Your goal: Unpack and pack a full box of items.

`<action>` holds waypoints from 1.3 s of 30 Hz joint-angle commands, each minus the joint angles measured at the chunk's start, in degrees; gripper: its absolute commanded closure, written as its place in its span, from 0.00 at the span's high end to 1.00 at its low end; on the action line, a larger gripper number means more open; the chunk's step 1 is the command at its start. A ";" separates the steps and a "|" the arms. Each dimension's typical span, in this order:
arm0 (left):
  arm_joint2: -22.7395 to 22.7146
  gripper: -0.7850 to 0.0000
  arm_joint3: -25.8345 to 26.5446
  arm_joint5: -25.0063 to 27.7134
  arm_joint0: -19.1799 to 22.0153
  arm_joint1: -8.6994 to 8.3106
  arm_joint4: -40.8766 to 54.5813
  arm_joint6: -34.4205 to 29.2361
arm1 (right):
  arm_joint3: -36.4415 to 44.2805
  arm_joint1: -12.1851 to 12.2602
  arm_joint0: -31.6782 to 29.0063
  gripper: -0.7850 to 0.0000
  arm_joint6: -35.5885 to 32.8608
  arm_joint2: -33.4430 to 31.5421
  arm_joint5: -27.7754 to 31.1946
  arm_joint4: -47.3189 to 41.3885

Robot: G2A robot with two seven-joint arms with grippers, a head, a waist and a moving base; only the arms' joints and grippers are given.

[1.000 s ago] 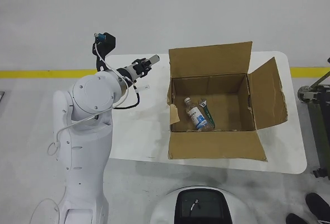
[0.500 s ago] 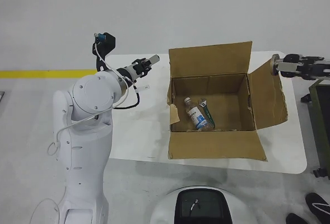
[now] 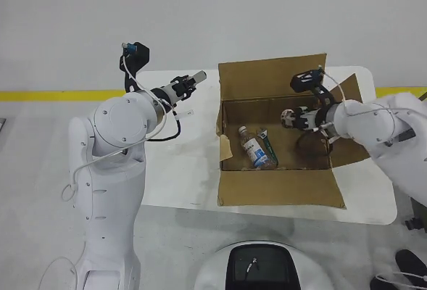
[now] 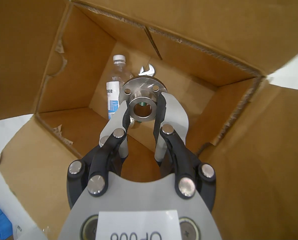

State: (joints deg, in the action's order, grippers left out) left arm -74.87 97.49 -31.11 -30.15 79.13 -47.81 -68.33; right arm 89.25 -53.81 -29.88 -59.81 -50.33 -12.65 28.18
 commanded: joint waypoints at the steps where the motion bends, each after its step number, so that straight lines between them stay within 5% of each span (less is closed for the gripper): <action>1: 0.00 1.00 0.00 0.00 0.00 0.00 0.00 0.00 | -3.78 -1.50 1.96 0.00 0.46 4.89 -0.63 3.18; 8: 0.00 1.00 0.00 0.00 0.00 0.00 0.00 0.00 | -13.74 -6.07 6.48 0.00 1.34 13.96 -2.53 6.74; 17: 0.00 1.00 0.00 0.00 0.00 0.00 0.00 0.00 | -21.55 -10.23 9.10 0.00 2.70 18.03 -1.70 6.40; 21: 0.00 1.00 0.00 0.00 0.00 0.00 0.00 0.00 | -23.75 -11.32 9.73 0.44 2.95 18.39 -0.54 6.31; 32: 0.00 1.00 0.00 0.00 0.00 0.00 0.00 0.00 | -24.51 -12.54 10.17 0.50 2.74 16.80 1.10 6.73; 36: 0.00 1.00 0.00 0.00 0.00 0.00 0.00 0.00 | -20.44 -11.49 9.98 0.42 3.13 12.22 4.37 4.00; 39: 0.00 1.00 0.00 0.00 0.00 0.00 0.00 0.00 | -15.30 -9.33 9.02 0.09 1.30 5.81 8.65 1.87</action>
State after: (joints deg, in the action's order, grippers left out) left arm -74.87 97.49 -31.11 -30.15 79.13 -47.81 -68.33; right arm 71.76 -64.09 -20.43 -57.08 -41.50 -5.91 30.83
